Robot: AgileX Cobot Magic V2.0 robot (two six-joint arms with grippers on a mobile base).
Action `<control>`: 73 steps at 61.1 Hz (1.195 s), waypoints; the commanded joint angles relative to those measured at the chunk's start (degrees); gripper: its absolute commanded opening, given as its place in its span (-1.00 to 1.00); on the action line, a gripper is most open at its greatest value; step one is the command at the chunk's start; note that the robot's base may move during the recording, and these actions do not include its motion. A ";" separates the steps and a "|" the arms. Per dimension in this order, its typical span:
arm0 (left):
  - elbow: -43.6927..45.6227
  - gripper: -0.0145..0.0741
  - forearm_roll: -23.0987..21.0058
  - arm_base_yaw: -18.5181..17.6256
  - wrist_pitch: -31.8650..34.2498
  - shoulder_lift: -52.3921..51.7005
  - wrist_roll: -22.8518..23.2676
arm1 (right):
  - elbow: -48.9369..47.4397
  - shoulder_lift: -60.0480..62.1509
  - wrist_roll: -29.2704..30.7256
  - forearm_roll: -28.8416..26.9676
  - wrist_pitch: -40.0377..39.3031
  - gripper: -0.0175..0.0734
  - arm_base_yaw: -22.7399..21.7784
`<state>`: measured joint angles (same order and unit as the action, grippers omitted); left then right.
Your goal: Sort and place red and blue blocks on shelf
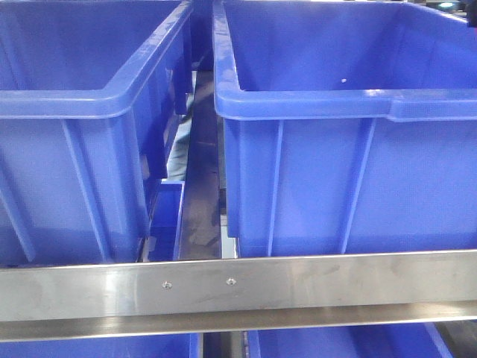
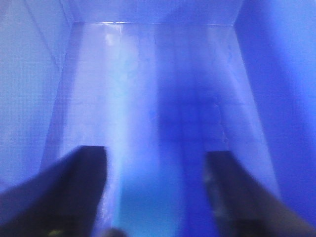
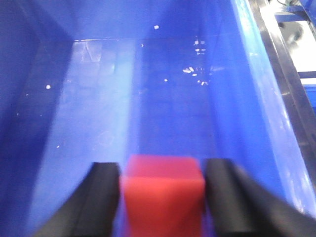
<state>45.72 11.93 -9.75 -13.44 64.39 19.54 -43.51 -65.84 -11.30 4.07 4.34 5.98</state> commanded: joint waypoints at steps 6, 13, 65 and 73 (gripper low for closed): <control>2.11 0.50 -0.13 0.12 4.03 -1.00 0.53 | -2.35 1.19 0.21 0.68 -4.34 0.62 -0.06; 2.11 0.50 -0.13 0.12 3.46 -1.00 0.53 | -2.35 1.19 0.21 0.68 -4.34 0.62 -0.06; 2.11 -0.39 -4.35 0.12 -1.13 -2.86 0.53 | -2.35 1.19 0.15 0.60 -1.05 -0.51 -0.06; 2.11 -0.39 -4.13 0.12 -2.68 -5.41 0.53 | -2.26 1.94 0.15 0.60 0.53 -0.51 -0.06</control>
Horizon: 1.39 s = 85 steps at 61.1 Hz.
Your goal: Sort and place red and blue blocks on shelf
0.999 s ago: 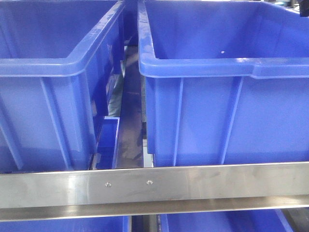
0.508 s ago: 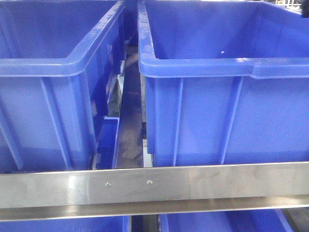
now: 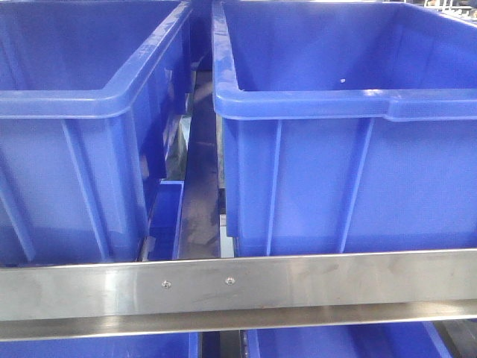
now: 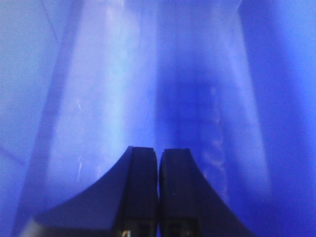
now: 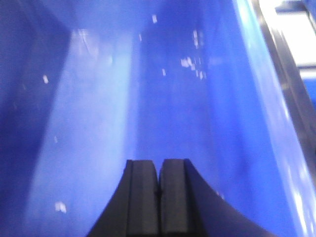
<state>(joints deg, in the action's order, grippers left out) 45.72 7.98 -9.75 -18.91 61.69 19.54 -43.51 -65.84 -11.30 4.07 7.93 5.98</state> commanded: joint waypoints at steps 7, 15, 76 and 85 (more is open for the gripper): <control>1.08 -0.39 -0.04 0.12 2.40 -5.20 0.53 | -2.23 4.13 0.15 0.71 -2.42 -0.51 -0.06; -1.85 -0.39 -0.04 0.12 2.40 -8.40 0.53 | -0.97 8.29 0.20 0.93 -1.68 -0.51 -0.06; -17.69 -0.39 3.06 0.12 -4.59 -35.55 0.53 | 21.55 38.26 0.20 2.22 -1.25 -0.51 -0.06; -17.69 -0.39 3.06 0.12 -4.59 -35.55 0.53 | 21.55 38.26 0.20 2.22 -1.25 -0.51 -0.06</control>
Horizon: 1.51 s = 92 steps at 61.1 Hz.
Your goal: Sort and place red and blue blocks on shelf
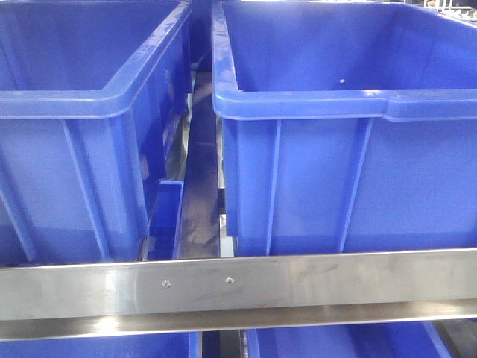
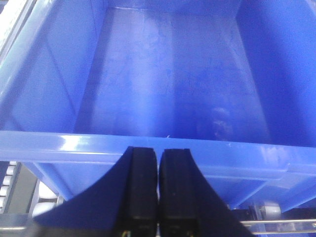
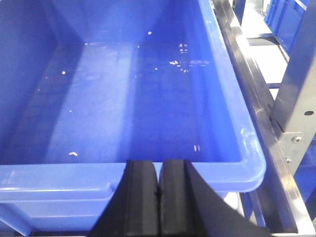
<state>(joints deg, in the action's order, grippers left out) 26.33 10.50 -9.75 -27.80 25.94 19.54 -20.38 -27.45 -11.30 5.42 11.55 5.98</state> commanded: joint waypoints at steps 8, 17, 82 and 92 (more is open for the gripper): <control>1.69 -0.39 0.55 0.12 4.29 0.20 0.53 | -1.58 -0.13 0.20 0.86 -4.82 -0.51 -0.06; 1.69 -0.39 0.55 0.12 4.29 0.20 0.53 | -1.58 -0.13 0.20 0.86 -4.82 -0.51 -0.06; 1.69 -0.39 0.55 0.12 4.29 0.20 0.53 | 6.57 12.06 0.14 -1.14 -8.94 -0.51 -0.14; 1.69 -0.39 0.55 0.12 4.29 0.20 0.53 | 14.59 20.73 0.14 -1.60 -8.75 -0.51 -0.14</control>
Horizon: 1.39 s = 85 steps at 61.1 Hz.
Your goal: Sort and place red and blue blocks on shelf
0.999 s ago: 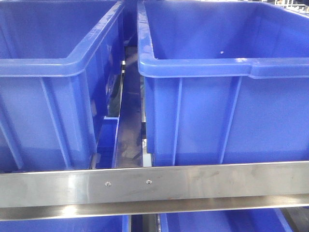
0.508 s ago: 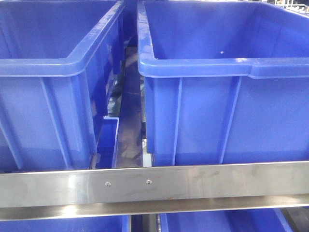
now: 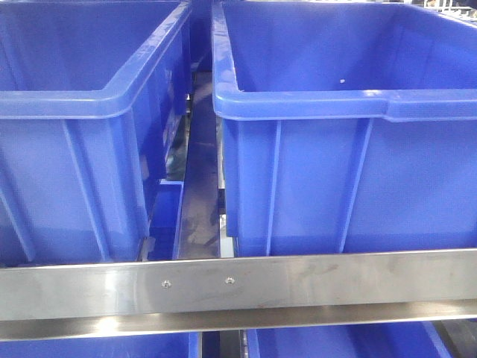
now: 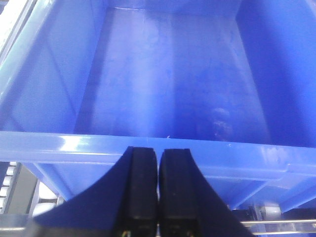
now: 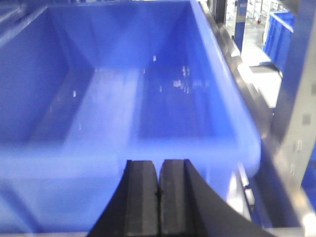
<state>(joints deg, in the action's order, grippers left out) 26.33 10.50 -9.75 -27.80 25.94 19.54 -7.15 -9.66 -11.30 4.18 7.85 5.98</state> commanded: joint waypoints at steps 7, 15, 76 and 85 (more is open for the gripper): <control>1.69 -0.39 0.55 0.12 4.29 0.20 0.53 | 4.46 7.70 0.14 -0.50 -4.69 -0.51 -0.14; 1.69 -0.39 0.55 0.12 4.29 0.20 0.53 | 6.27 11.53 0.14 -0.50 -4.60 -0.51 -0.14; 1.69 -0.39 0.55 0.12 4.29 0.20 0.53 | 7.75 11.42 0.14 -0.50 -4.97 -0.51 -0.14; 1.69 -0.39 0.55 0.12 4.29 0.20 0.53 | 7.75 11.42 0.14 -0.50 -4.97 -0.51 -0.14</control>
<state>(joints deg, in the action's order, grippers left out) 26.33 10.58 -9.75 -27.80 25.94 19.54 1.78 0.58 -11.30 3.80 7.84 5.98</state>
